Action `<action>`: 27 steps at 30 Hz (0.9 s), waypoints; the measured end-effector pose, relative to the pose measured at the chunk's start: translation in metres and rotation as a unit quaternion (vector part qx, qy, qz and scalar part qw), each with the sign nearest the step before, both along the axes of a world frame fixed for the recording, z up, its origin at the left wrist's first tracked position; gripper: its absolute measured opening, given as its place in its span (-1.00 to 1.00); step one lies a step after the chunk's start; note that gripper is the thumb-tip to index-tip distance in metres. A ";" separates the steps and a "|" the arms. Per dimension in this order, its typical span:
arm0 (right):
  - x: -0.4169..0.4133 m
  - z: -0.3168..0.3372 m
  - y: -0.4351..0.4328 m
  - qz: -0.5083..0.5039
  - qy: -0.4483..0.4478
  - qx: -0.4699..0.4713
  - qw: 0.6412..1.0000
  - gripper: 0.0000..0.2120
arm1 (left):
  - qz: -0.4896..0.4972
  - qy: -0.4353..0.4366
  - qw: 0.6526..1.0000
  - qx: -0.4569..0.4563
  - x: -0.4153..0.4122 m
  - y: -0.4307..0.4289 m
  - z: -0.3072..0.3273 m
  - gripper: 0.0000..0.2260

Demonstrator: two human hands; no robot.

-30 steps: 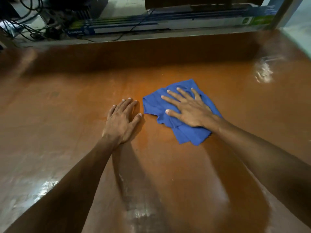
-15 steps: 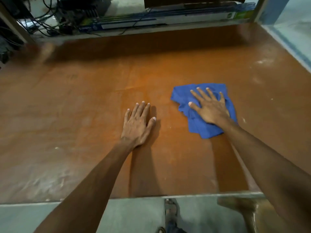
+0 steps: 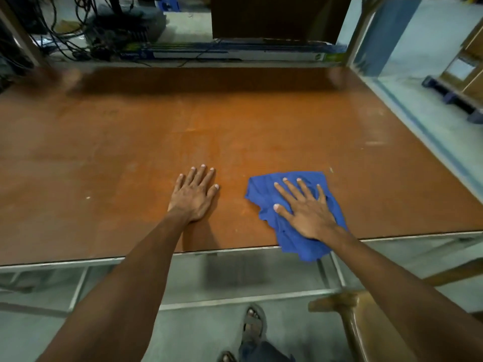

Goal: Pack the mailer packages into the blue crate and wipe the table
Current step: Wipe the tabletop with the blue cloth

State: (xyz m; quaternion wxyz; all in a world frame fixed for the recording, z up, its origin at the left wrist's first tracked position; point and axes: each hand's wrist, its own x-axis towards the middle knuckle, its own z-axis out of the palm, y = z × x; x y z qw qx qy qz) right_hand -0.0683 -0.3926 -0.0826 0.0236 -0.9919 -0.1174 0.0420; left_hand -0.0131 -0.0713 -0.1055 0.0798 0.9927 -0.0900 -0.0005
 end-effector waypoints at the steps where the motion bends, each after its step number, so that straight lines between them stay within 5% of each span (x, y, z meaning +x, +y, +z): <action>1: -0.015 -0.001 0.001 0.073 0.001 -0.004 0.997 -0.41 | 0.004 0.002 1.000 0.003 0.000 0.000 -0.001 -0.44; 3: -0.028 0.002 -0.014 0.147 0.009 -0.011 0.989 -0.43 | 0.001 0.009 1.000 0.005 0.001 0.000 -0.001 -0.44; 8: -0.015 0.000 -0.061 -0.057 0.015 0.022 0.998 -0.42 | 0.000 0.005 1.000 -0.013 0.002 -0.002 0.000 -0.41; 15: 0.000 -0.002 -0.087 0.131 0.000 0.002 0.991 -0.42 | -0.072 0.008 0.997 -0.041 0.034 -0.091 0.006 -0.29; 20: 0.102 -0.002 -0.153 -0.110 0.014 0.018 0.994 -0.39 | -0.088 0.019 0.995 -0.039 0.090 -0.172 0.011 -0.39; 25: 0.139 -0.001 -0.168 0.107 0.010 0.003 0.994 -0.39 | -0.057 0.020 0.998 -0.032 0.154 -0.212 0.005 -0.40; 27: 0.183 -0.004 -0.197 0.072 -0.011 0.007 0.997 -0.39 | -0.044 0.021 0.998 -0.033 0.176 -0.221 0.003 -0.40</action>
